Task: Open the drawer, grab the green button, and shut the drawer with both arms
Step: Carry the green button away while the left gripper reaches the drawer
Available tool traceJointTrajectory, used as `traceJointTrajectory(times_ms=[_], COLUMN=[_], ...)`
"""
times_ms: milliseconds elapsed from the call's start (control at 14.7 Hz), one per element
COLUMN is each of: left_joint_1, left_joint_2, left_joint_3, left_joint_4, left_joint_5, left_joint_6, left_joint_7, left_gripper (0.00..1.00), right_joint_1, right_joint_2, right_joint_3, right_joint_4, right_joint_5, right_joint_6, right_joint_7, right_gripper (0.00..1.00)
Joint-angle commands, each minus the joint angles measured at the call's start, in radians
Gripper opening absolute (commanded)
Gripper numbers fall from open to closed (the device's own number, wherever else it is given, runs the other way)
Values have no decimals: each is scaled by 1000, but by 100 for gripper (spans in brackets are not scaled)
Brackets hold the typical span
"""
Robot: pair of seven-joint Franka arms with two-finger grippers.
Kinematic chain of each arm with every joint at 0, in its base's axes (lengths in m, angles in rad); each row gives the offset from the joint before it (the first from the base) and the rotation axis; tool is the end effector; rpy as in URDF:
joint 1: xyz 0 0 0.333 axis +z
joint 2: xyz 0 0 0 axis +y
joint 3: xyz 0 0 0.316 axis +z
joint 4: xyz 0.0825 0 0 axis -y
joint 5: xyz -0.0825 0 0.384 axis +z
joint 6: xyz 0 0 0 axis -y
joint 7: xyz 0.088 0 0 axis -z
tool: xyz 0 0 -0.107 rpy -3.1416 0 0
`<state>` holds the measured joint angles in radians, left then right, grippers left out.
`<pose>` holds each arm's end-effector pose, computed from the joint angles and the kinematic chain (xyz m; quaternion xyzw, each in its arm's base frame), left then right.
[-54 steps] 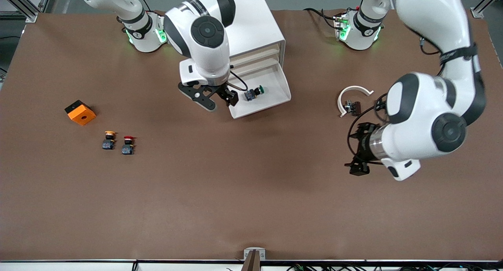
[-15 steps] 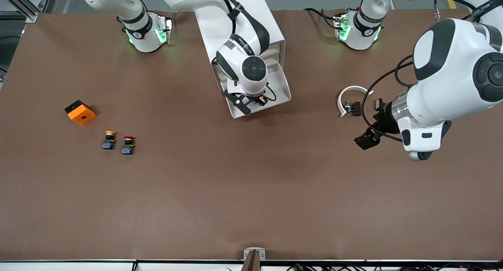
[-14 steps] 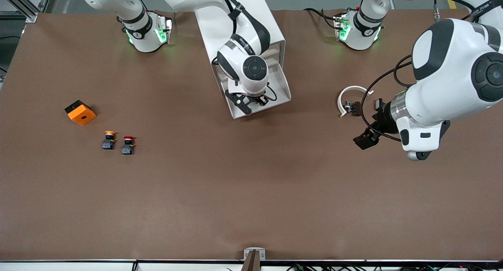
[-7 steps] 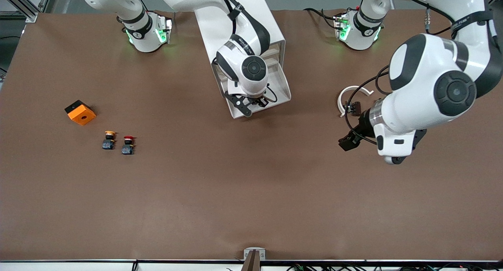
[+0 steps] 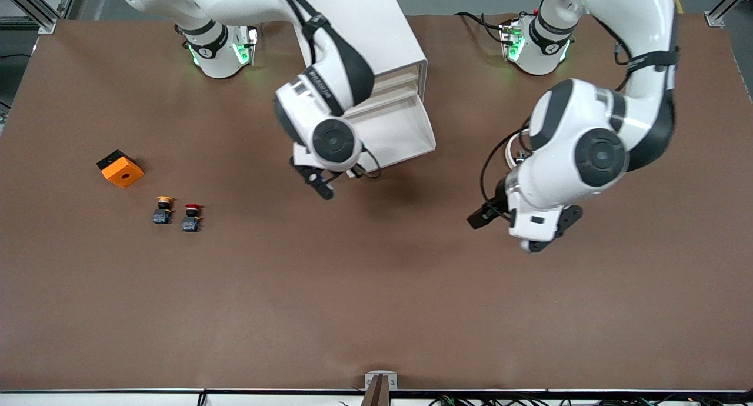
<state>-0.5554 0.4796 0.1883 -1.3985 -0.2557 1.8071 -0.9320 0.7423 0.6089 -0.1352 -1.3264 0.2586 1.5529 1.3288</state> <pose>0.6278 -0.2885 0.4302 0.9497 0.3014 -0.0728 0.0447 0.5310 0.4250 0.3572 0.9093 -0.3617 -0.1775 0.1042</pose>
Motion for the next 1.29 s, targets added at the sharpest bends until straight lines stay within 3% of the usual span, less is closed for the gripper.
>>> traceJointTrajectory(times_ms=[0, 272, 408, 543, 747, 951, 1223], left_joint_1=[-67, -152, -175, -218, -293, -357, -397], left_joint_2=[-19, 37, 82, 102, 93, 94, 94], left_joint_3=[-1, -1, -4, -7, -9, -10, -30], left_joint_4=[-123, -185, -185, -209, -330, -411, -439], left_joint_5=[36, 35, 29, 24, 23, 21, 21], left_joint_6=[139, 304, 369, 391, 500, 572, 571], left_joint_7=[13, 9, 4, -8, -10, -46, -80], left_gripper=[100, 100, 100, 100, 100, 100, 100], right_joint_1=[-96, -207, -294, -374, -458, -498, -508], right_joint_2=[-29, -38, -37, -40, -41, -40, -41], right_joint_3=[8, 8, 8, 8, 8, 8, 8], right_joint_4=[9, -19, -36, -111, -238, -357, -499], right_joint_5=[-4, -148, -162, -162, -164, -183, -183], right_joint_6=[-60, -77, -51, 56, 284, 499, 700], right_joint_7=[-228, -569, -777, -998, -1219, -1303, -1323], right_gripper=[28, 28, 28, 28, 28, 28, 28])
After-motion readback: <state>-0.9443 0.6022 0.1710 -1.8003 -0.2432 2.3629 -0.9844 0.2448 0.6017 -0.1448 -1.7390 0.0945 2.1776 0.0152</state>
